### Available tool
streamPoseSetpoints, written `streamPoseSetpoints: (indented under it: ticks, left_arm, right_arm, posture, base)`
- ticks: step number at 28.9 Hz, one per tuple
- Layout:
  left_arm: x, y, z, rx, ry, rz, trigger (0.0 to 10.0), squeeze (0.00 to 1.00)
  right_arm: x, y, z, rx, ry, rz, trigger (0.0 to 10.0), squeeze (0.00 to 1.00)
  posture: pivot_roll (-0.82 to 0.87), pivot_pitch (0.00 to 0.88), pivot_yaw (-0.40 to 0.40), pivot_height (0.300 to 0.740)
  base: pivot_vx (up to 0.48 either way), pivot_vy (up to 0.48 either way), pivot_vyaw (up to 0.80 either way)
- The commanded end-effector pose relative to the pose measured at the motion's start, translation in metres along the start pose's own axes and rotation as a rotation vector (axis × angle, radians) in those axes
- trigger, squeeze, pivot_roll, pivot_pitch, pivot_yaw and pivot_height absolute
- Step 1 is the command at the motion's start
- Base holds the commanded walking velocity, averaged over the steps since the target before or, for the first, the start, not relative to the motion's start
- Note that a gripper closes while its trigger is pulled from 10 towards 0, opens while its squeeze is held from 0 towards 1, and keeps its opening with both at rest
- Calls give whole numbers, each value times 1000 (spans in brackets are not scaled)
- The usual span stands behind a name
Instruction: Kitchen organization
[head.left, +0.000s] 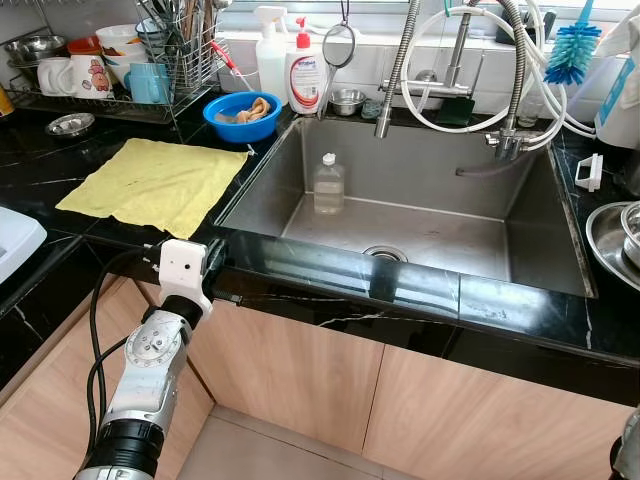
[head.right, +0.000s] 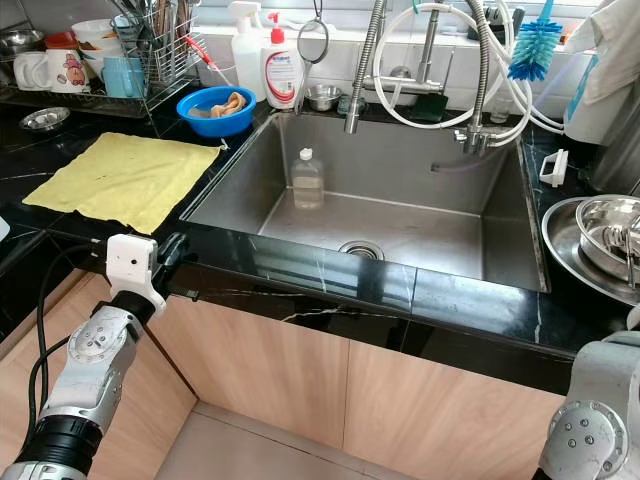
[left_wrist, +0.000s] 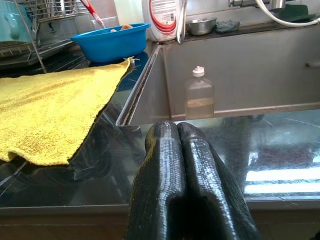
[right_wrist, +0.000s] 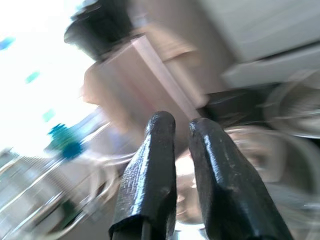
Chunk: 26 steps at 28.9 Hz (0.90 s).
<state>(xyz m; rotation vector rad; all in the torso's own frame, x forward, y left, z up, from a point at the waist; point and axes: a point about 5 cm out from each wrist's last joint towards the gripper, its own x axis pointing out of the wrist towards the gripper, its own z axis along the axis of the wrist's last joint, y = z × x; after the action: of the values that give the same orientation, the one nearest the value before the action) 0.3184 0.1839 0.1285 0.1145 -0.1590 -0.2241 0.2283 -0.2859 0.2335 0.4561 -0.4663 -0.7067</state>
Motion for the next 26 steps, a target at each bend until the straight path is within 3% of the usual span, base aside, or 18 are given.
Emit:
streamPoseSetpoints:
  ticks: [1,2,3,5,12,15,21,22,23,26]
  left_arm:
    - [0,3,0,14,3,2,10000,0]
    - [0,3,0,14,3,2,10000,0]
    - [0,3,-1,15,4,2,10000,0]
    - [-1,3,-1,15,5,2,10000,0]
    - [-2,3,-3,12,13,6,10000,0]
    - [-2,2,-4,9,14,3,10000,0]
    - [-1,2,-4,6,16,2,10000,0]
    - [-1,2,-4,6,16,2,10000,0]
    - [-2,1,-4,7,18,1,10000,0]
    - [-2,2,-4,6,19,2,10000,0]
  right_arm:
    - [-5,13,-3,-64,14,88,10000,0]
    - [-9,16,-6,-98,28,123,10000,737]
    - [-11,16,-8,-114,36,128,10000,1000]
    - [-12,15,-9,-122,38,125,10000,1000]
    - [-18,2,3,-337,-47,83,10000,1000]
    - [-24,4,7,-389,-76,103,10000,1000]
    - [-33,0,-6,-473,12,161,10000,1000]
    - [-34,1,-9,-494,35,187,10000,235]
    - [-34,-2,-13,-580,55,213,10000,0]
    - [-31,-9,-13,-603,54,181,10000,0]
  posture:
    - [-34,0,49,740]
    - [-33,0,47,740]
    - [-31,0,46,740]
    - [-31,0,46,740]
    - [-38,0,44,740]
    - [-41,0,46,740]
    - [-45,0,47,740]
    - [-46,0,47,740]
    - [-45,0,46,740]
    - [-46,0,46,740]
  base:
    - [0,0,0]
    - [0,0,0]
    - [0,0,0]
    - [0,0,0]
    - [0,0,0]
    - [0,0,0]
    - [0,0,0]
    - [0,0,0]
    - [0,0,0]
    - [0,0,0]
